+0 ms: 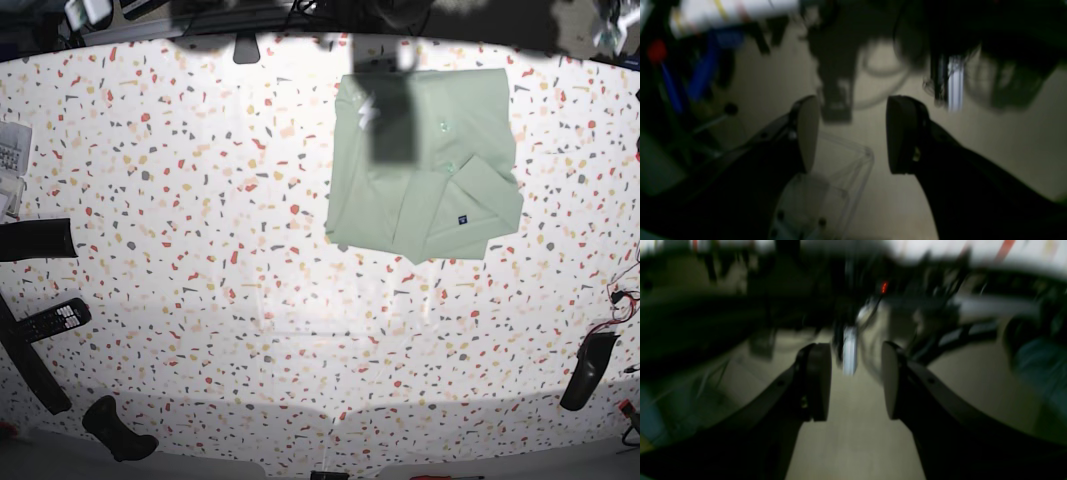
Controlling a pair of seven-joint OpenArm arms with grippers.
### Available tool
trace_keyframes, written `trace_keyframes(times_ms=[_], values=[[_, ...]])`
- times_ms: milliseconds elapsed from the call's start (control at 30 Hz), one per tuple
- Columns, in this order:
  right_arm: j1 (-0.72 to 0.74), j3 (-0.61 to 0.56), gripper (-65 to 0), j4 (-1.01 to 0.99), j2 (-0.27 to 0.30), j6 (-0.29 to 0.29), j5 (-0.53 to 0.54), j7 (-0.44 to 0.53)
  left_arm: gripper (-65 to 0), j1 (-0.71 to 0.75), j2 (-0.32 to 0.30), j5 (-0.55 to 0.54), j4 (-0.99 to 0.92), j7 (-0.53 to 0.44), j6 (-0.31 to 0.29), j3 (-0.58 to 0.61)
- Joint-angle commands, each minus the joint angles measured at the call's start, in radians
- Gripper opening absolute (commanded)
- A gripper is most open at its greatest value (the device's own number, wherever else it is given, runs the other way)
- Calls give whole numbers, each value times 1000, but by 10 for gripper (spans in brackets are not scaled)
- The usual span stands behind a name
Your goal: Fold the T-shirt properly
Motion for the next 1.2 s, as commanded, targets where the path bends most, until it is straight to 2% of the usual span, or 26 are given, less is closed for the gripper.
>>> trace_keyframes(times_ms=[0,67,133,200,267,367,500,633,833,933,1067,1100,1167], values=[[-55,-9,-408,8,10,6,1,8,-358,56,-5,1,11,-34,-6,-6],[-107,-55,-408,-28,34,6,-22,21,-358,119,-5,1,-22,-101,-47,-6],[-107,-119,-408,-107,70,6,-105,80,-358,119,-5,-1,-97,-153,-111,6],[-104,-193,-408,-233,119,6,-208,203,-358,111,-5,5,-211,-218,-183,37],[-46,-269,-408,-392,172,6,-299,344,-358,43,-5,40,-351,-257,-220,87],[107,-383,-408,-656,245,6,-412,472,-358,-101,-5,121,-598,-296,-225,177],[332,-538,-408,-985,300,6,-494,527,-358,-303,-5,127,-947,-336,-225,306],[503,-669,-408,-1246,303,6,-585,615,-358,-479,11,179,-1240,-389,-225,425],[699,-832,-409,-1554,288,-2,-626,768,-358,-670,116,247,-1482,-495,-225,474],[782,-873,-409,-1660,274,-81,-626,801,-358,-743,173,250,-1546,-528,-197,475],[867,-879,-408,-1732,253,-126,-621,803,-358,-822,230,332,-1611,-539,-31,474],[884,-879,-409,-1740,248,-132,-621,808,-358,-837,236,352,-1624,-541,-5,474],[910,-879,-409,-1749,238,-148,-621,826,-358,-862,238,354,-1644,-541,7,474]])
